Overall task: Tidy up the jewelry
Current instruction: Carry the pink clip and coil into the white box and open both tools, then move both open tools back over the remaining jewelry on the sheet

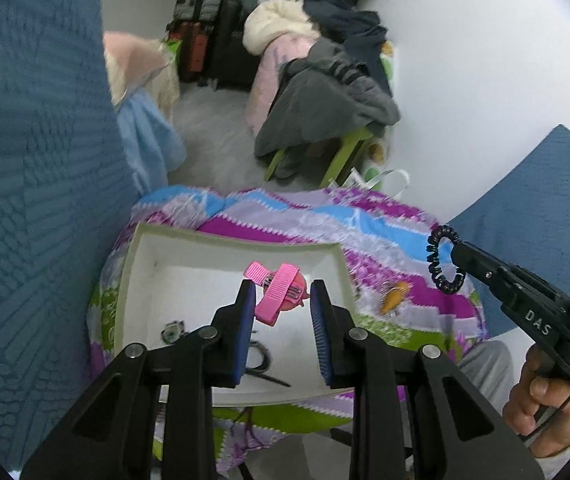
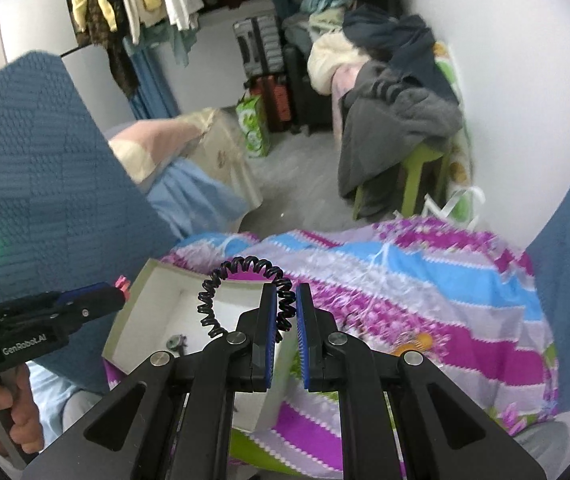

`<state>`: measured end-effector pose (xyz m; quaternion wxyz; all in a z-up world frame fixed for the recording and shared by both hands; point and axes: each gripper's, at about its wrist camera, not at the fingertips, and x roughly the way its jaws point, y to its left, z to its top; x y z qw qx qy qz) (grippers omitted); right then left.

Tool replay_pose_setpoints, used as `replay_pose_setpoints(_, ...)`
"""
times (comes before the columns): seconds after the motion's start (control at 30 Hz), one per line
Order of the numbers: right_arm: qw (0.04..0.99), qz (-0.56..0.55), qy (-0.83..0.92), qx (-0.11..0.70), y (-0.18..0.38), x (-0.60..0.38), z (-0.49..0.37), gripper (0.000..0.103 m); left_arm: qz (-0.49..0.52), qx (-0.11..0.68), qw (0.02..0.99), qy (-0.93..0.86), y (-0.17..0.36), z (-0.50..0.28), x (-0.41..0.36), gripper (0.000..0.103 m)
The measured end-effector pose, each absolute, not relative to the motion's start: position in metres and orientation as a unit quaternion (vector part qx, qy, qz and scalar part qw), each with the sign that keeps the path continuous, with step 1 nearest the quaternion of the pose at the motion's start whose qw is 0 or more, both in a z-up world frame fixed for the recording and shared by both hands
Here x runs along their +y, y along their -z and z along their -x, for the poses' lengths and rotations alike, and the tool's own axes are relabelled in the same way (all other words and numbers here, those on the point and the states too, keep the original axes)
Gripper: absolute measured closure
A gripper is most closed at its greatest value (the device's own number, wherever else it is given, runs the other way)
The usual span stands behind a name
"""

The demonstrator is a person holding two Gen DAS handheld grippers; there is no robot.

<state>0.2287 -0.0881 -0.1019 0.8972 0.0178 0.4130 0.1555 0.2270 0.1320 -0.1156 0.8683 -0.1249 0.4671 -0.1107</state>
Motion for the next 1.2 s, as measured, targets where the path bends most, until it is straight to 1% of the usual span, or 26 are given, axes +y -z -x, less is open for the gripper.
replay_pose_setpoints(0.13,0.883,-0.02,-0.164,0.439,0.126,-0.074,-0.233,0.095,0.12,0.483,0.861,0.103,0.139,-0.23,0.14,0.074)
replay_pose_setpoints(0.47,0.845,0.032,-0.198,0.496,0.181,-0.028,-0.231,0.095,0.139,0.522,0.836,0.092,0.191,-0.23,0.157,0.074)
replay_pose_setpoints(0.7,0.825,0.035,-0.204,0.526,0.199,-0.026,-0.229,0.094,0.133,0.537,0.829,0.083,0.202,-0.224,0.158,0.074)
replay_pose_setpoints(0.73,0.823,0.033,-0.204,0.528,0.199,-0.027,-0.229,0.092,0.133,0.536,0.83,0.081,0.201,-0.224,0.158,0.074)
replay_pose_setpoints(0.8,0.823,0.023,-0.211,0.527,0.194,-0.032,-0.228,0.077,0.138,0.534,0.831,0.079,0.197,-0.222,0.158,0.073)
replay_pose_setpoints(0.83,0.825,0.02,-0.211,0.523,0.191,-0.034,-0.228,0.066,0.141,0.531,0.832,0.079,0.195,-0.221,0.159,0.073)
replay_pose_setpoints(0.87,0.829,0.019,-0.212,0.517,0.185,-0.037,-0.227,0.065,0.141,0.528,0.834,0.079,0.191,-0.22,0.158,0.071)
replay_pose_setpoints(0.93,0.835,0.023,-0.215,0.506,0.175,-0.039,-0.226,0.065,0.139,0.521,0.838,0.078,0.185,-0.217,0.156,0.061)
replay_pose_setpoints(0.97,0.839,0.024,-0.217,0.498,0.167,-0.042,-0.224,0.065,0.138,0.517,0.842,0.075,0.18,-0.215,0.155,0.051)
replay_pose_setpoints(1.0,0.842,0.023,-0.218,0.494,0.161,-0.044,-0.224,0.065,0.139,0.512,0.844,0.072,0.175,-0.214,0.155,0.045)
replay_pose_setpoints(1.13,0.855,0.014,-0.224,0.467,0.129,-0.057,-0.218,0.064,0.139,0.496,0.854,0.071,0.154,-0.209,0.151,0.044)
replay_pose_setpoints(1.2,0.862,0.012,-0.224,0.454,0.114,-0.063,-0.215,0.063,0.136,0.488,0.86,0.066,0.144,-0.207,0.148,0.036)
